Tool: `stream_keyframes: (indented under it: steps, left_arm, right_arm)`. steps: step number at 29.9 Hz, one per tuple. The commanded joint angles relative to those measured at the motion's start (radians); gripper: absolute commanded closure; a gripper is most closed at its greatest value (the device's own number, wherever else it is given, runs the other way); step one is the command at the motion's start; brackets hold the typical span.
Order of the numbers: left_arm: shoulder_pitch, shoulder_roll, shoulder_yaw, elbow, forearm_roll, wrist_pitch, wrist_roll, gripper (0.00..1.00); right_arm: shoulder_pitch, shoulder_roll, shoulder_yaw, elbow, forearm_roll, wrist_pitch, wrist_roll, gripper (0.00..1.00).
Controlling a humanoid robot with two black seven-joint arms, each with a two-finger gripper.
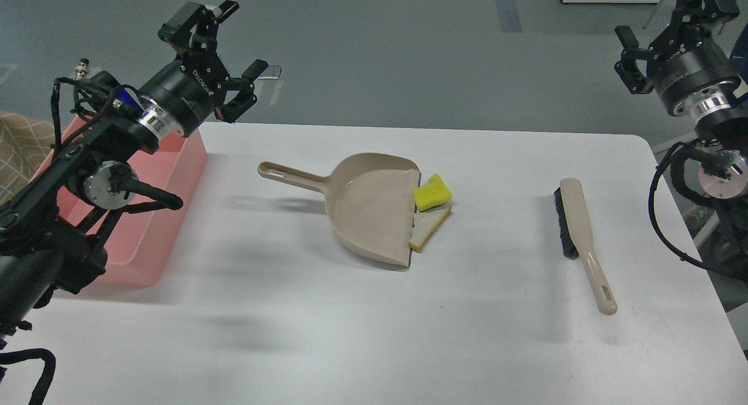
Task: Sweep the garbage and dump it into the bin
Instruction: 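Raise the left gripper above the pink bin and open it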
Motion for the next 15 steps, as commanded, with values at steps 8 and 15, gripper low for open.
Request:
stream_keyframes:
  steps: [8, 15]
  left_arm:
    - [-0.001, -0.008, -0.002, -0.001, 0.026, 0.025, 0.001, 0.02]
    - [-0.003, -0.010, -0.002, -0.001, 0.027, 0.027, 0.001, 0.02]
  right_arm:
    - [0.000, -0.006, -0.001, 0.002, 0.001, 0.000, 0.000, 0.00]
    - [0.000, -0.006, -0.001, 0.000, 0.000, 0.000, 0.000, 0.00]
